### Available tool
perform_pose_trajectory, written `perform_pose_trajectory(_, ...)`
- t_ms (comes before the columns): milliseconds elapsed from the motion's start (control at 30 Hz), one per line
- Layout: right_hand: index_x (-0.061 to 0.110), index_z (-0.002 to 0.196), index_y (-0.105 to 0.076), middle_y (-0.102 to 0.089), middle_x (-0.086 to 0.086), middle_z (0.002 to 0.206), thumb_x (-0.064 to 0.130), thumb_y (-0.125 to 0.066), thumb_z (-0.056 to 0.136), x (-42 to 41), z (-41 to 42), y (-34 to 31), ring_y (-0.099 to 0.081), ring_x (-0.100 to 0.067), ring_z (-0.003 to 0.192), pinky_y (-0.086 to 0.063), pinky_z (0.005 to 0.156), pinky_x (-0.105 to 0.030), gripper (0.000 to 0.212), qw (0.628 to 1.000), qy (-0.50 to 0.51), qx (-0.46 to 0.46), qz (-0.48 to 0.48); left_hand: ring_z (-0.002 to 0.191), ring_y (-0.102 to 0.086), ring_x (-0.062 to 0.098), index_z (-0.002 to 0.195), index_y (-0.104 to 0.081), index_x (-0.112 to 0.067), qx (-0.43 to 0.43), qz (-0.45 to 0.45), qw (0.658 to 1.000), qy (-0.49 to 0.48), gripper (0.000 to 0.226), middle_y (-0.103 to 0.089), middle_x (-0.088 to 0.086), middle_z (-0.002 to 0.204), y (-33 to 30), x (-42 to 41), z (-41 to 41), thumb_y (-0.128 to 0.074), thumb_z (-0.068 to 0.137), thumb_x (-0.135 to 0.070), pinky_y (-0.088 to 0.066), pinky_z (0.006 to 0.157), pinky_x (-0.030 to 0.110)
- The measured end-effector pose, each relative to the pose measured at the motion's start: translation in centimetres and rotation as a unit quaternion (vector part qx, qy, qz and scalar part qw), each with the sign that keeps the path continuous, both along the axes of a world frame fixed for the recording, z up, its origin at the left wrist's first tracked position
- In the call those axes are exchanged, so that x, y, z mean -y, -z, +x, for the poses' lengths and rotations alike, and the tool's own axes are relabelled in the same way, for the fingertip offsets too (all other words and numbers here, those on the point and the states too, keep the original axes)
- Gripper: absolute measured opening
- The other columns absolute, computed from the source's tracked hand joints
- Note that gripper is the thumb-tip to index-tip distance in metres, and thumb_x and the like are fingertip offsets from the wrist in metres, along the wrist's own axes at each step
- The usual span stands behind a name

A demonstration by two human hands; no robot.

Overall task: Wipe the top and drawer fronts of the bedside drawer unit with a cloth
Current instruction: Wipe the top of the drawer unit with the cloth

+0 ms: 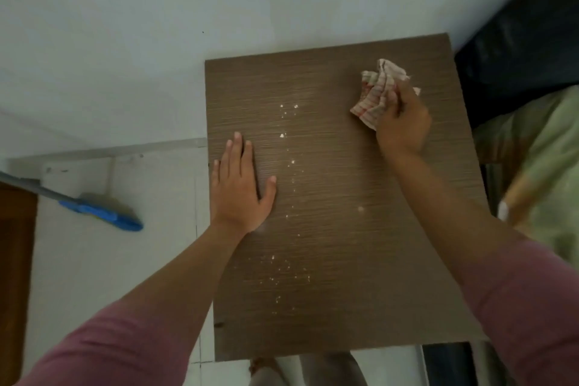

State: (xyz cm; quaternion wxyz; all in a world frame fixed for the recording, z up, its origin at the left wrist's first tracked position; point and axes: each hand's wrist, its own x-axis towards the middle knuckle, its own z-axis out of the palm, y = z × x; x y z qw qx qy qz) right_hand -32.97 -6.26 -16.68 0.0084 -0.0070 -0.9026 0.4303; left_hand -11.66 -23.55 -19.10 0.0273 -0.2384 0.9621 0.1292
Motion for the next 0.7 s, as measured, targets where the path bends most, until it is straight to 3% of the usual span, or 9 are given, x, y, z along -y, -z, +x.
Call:
perform_pose_trajectory(133, 0.017, 0.125, -0.057, -0.06, -0.005, 0.128, 0.027, -0.041, 0.094, 3.1, -3.5, 1.8, -0.055, -0.026, 0.117, -0.039, 0.1, -0.034, 0.037, 0.999, -0.011, -0.009, 0.045, 0.144, -0.011, 0.025, 0.147, -0.022, -0.006, 0.016, 0.019, 1.0, -0.012, 0.075, -0.011, 0.009, 0.158, -0.3, 0.0, -0.2, -0.04, 0.09, -0.051, -0.013, 0.115, 0.046)
perform_pose_trajectory(233, 0.018, 0.134, -0.048, -0.046, -0.002, 0.143, 0.029, -0.038, 0.096, 6.1, -4.6, 2.3, -0.039, -0.022, 0.133, -0.022, 0.113, -0.041, 0.041, 0.994, -0.037, 0.015, 0.104, 0.144, -0.013, 0.026, 0.147, -0.023, -0.006, 0.029, 0.018, 0.999, -0.012, 0.076, -0.014, 0.01, 0.157, -0.4, 0.0, -0.2, -0.041, 0.089, -0.052, -0.014, 0.114, 0.046)
perform_pose_trajectory(333, 0.021, 0.14, -0.041, -0.036, -0.001, 0.15, 0.027, -0.039, 0.097, 8.8, -3.9, 2.2, -0.024, -0.019, 0.141, -0.008, 0.115, -0.04, 0.044, 0.989, -0.08, 0.021, 0.126, 0.144, -0.011, 0.024, 0.147, -0.022, -0.007, 0.043, 0.022, 0.999, -0.017, 0.076, -0.013, 0.009, 0.157, -0.4, 0.0, -0.4, -0.039, 0.088, -0.053, -0.013, 0.114, 0.046)
perform_pose_trajectory(533, 0.019, 0.138, -0.044, -0.035, -0.004, 0.15, 0.027, -0.042, 0.095, 12.7, -1.1, 2.6, -0.023, -0.022, 0.142, -0.008, 0.115, -0.044, 0.044, 0.981, -0.151, 0.015, 0.12, 0.145, -0.009, 0.024, 0.147, -0.019, -0.009, 0.058, 0.027, 0.998, -0.02, 0.076, -0.012, 0.01, 0.157, -0.5, 0.1, -0.4, -0.034, 0.089, -0.055, -0.012, 0.114, 0.046)
perform_pose_trajectory(700, 0.02, 0.131, -0.053, -0.041, -0.004, 0.146, 0.025, -0.046, 0.091, 14.8, 0.5, 2.3, -0.027, -0.021, 0.14, -0.011, 0.114, -0.046, 0.04, 0.941, -0.324, -0.022, 0.091, 0.144, -0.01, 0.024, 0.147, -0.019, -0.009, 0.06, 0.028, 0.998, -0.021, 0.075, -0.014, 0.01, 0.157, -0.5, 0.0, -0.4, -0.034, 0.088, -0.054, -0.012, 0.114, 0.047)
